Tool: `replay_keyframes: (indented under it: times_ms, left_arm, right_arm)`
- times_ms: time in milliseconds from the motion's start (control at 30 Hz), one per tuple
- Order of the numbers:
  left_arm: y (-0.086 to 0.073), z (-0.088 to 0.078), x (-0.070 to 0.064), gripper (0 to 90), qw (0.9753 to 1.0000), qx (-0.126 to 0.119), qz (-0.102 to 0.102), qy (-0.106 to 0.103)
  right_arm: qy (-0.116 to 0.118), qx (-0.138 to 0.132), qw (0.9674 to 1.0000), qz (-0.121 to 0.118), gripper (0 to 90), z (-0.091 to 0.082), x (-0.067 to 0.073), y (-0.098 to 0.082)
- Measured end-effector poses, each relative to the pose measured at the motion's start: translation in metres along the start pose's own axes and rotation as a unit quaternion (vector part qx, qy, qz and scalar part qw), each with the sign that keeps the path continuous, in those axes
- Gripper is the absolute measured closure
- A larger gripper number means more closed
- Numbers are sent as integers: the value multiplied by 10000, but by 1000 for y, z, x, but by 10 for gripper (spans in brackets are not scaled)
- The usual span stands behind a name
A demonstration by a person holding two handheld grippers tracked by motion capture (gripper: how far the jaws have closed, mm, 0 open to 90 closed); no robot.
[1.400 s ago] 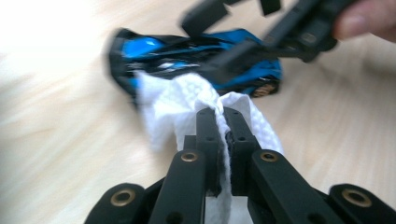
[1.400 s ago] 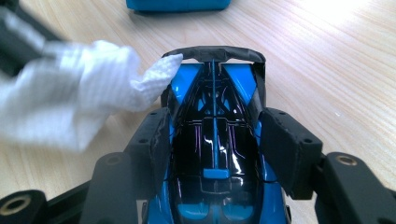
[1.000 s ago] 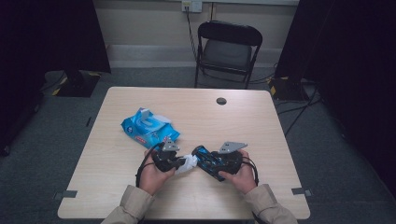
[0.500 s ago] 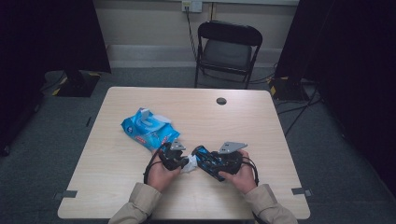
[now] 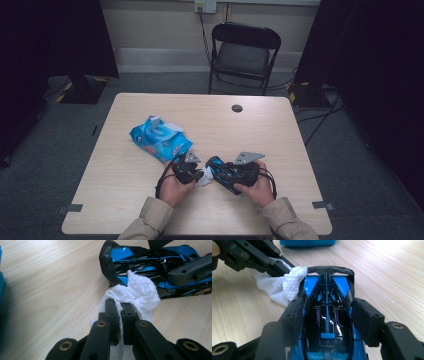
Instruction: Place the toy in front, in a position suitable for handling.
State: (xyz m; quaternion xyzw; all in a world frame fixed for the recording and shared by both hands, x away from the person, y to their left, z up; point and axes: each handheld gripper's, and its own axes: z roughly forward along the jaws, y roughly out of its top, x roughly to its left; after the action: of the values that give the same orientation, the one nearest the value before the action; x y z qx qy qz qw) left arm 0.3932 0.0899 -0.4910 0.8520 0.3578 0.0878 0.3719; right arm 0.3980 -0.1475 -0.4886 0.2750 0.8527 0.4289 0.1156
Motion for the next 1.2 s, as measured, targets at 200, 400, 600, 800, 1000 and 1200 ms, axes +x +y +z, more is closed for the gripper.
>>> replay_keyframes:
  times_ms: [200,400,600,800,1000,1200]
  left_arm:
    - [-3,1,-9,866,9999,-17,22,-131]
    - [-2,5,-21,867,9994,29,144,-309]
    - [-1,8,-30,867,9989,29,209,-429]
    - [2,13,-45,867,9976,65,387,-568]
    - [4,18,-57,867,9967,13,438,-681]
    - [5,19,-62,868,9960,71,500,-735]
  right_arm:
    - [1,-1,10000,-6,432,0,0,0]
    - [8,-12,10000,-4,432,1,0,0]
    - [8,-8,10000,-3,432,0,0,0]
    - [8,-11,10000,-17,432,0,0,0]
    - [10,-7,10000,-13,432,0,0,0]
    - [14,-5,10000,-5,432,0,0,0]
